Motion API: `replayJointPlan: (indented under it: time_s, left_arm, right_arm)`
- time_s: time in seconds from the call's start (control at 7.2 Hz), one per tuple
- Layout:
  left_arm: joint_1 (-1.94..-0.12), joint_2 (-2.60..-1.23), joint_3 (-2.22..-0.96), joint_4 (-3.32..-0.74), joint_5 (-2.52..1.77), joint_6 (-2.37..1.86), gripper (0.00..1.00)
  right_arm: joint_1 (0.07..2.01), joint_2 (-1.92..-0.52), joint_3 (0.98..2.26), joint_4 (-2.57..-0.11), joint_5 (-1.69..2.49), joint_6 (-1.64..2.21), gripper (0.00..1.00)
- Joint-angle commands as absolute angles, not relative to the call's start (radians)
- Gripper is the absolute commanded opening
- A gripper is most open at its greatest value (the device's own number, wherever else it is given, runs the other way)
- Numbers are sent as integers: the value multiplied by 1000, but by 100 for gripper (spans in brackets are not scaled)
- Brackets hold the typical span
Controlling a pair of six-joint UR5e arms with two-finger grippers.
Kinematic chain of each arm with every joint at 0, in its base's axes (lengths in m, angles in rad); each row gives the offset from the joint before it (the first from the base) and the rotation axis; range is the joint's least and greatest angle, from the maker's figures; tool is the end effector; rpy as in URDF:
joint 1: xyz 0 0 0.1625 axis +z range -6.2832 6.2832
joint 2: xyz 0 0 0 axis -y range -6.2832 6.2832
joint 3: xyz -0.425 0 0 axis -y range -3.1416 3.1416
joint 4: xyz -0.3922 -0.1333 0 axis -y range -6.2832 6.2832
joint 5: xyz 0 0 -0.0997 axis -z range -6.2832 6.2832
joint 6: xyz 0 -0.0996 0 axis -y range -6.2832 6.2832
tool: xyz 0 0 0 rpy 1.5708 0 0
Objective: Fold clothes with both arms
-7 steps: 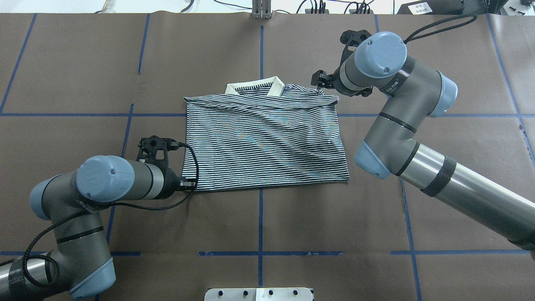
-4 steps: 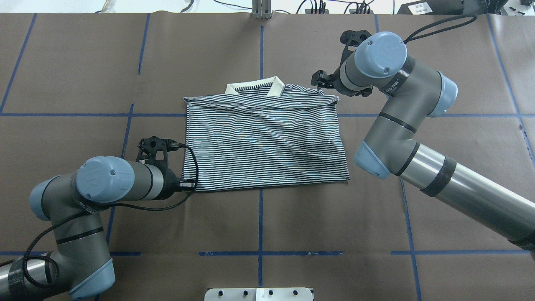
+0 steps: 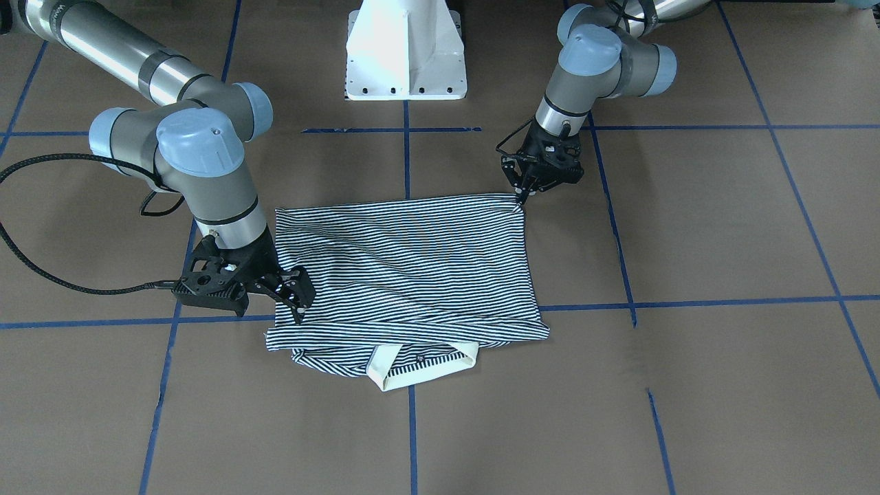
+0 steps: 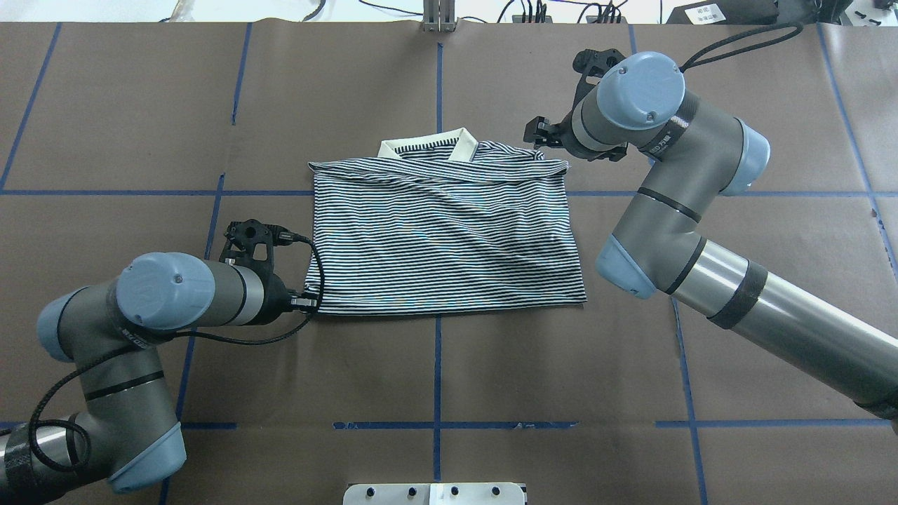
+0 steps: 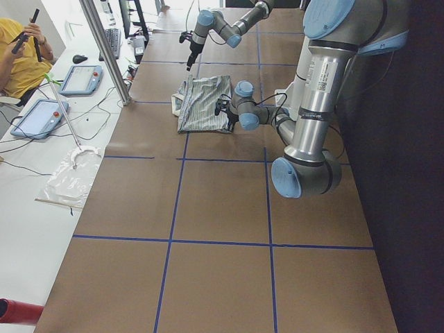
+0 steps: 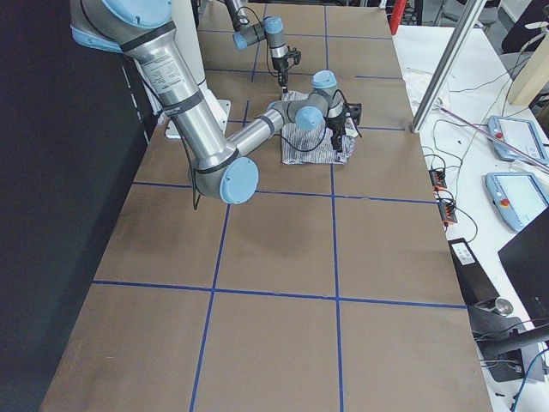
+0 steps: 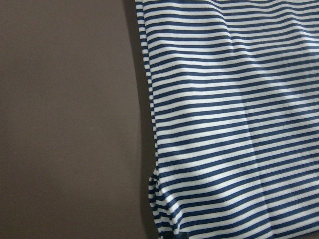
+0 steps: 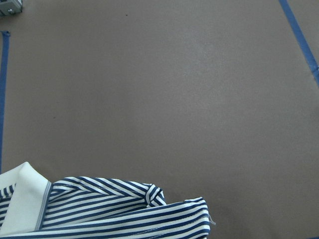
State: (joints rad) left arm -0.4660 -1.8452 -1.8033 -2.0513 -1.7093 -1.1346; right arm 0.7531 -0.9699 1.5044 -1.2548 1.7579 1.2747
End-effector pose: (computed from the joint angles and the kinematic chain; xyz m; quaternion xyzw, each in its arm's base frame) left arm 0.4781 -0.3743 0.3523 0.1513 0.4520 0.0197 0.8789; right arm -0.4447 -0.5742 0.3029 0.1321 -0.3981 0.1679 0.8921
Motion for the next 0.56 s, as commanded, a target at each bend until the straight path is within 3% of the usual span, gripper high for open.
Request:
replayJointPlan:
  time_s: [0.0,0.14,0.28,0.42]
  left_arm:
    - [-562,-1847,-1766,-2049,-1712,-995,0]
    - [-581,-1847,-1750,-2052,-1712,-955,83]
    - [-583,-1850,-1765,-2052,-1713,-937,100]
    - [-581,-1853,-1766,-2054,-1715,-933,100]
  right_arm:
    - [758,-973,1503,-1255,1758,1275,100]
    - [759,-971,1505,-1255,1758,1275,100]
    - [759,-971,1505,-1255,1759,1275,100]
    - [762,-971,1503,-1255,1764,1275,100]
